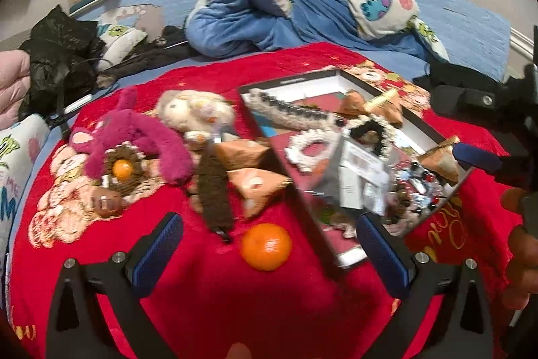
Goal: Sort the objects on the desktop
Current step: 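Withdraw both open tools from the box toward the items on the bedspread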
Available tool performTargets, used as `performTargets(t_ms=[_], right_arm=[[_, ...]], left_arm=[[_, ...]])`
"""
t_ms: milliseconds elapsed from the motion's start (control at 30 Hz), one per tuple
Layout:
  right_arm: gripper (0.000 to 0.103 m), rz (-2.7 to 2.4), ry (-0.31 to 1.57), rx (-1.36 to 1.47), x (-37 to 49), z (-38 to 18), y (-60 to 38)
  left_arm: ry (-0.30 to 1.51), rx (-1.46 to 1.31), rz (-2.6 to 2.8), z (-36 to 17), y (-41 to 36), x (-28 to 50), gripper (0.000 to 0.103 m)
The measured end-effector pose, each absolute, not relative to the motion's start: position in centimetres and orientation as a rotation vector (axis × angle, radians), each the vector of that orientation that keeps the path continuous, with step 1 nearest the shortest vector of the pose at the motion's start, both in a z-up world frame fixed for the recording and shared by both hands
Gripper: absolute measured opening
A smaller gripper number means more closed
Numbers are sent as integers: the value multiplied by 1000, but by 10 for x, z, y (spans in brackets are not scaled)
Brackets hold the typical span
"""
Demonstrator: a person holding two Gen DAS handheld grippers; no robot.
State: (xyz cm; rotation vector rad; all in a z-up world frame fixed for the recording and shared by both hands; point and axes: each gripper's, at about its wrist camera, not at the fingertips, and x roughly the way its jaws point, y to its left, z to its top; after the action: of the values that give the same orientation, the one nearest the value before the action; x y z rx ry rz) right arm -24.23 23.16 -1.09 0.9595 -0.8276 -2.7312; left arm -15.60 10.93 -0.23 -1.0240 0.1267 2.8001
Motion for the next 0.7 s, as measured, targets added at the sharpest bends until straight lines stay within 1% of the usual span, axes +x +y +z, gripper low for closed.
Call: performTargets(t_ms=[233,533,700], right_arm=[[103,-2683,-807,886,-248,-3,202],[103,-2605,-716,826,-260,5,134],[103,-2552,-693,829,-271,3,95]], left_arm=[[111,-1036,2915,11,56,-152,103],[130,-1089,3039,11,-16,-151,103],[68,-1117,3051,3,-44,-158,103]])
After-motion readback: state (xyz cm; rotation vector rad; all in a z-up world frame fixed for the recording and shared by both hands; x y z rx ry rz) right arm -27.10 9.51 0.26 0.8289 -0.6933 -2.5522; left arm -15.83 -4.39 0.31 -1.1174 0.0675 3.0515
